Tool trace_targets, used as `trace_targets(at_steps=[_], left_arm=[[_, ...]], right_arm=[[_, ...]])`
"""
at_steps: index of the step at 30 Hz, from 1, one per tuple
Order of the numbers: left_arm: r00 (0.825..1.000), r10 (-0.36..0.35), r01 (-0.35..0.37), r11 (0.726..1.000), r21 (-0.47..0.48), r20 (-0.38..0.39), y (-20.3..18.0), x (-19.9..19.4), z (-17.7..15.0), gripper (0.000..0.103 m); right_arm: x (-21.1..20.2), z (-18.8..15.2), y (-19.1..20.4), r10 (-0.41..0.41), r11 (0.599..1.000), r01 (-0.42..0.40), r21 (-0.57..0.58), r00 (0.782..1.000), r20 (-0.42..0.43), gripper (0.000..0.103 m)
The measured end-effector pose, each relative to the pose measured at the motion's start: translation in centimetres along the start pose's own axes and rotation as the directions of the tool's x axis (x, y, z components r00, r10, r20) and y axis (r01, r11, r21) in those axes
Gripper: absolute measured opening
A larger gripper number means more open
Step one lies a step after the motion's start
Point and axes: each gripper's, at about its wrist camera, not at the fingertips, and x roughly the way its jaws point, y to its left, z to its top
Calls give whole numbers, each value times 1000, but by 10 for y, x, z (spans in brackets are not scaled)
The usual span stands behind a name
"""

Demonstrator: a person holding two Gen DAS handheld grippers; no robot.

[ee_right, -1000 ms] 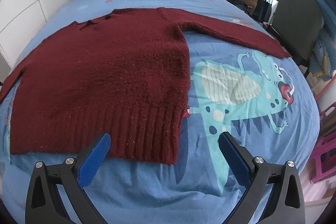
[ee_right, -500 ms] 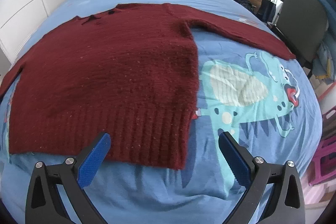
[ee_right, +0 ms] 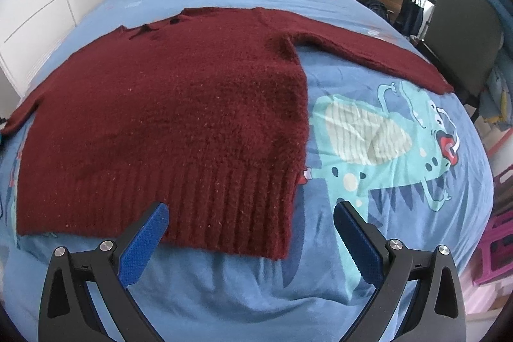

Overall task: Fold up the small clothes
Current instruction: 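Carry the sleeve across the sweater body with the left gripper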

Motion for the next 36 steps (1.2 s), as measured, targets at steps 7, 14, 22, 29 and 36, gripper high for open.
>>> trace_targets(at_steps=[7,14,22,29,36], left_arm=[[999,-39,39,999,15,-1,-7,-8,-3,5],[989,-137,140,989,56,-56,-49,1,-17,5],[955,-236,256,961,100,-181,-112,5,-74,5],[912,-264,325,933,157,-314,-175,25,-136,5],[854,-234,375,896,239,-464,-225,52,-221,5]], right_arm=[[-3,-1,4,13,1000,-13,-2,1000,4,103],[-11,-2,4,26,1000,-26,0,999,23,103],[-21,-9,-11,50,998,-51,35,998,44,103],[-33,-18,-42,55,993,-62,98,996,76,103],[-40,-30,-85,28,982,-45,186,995,94,103]])
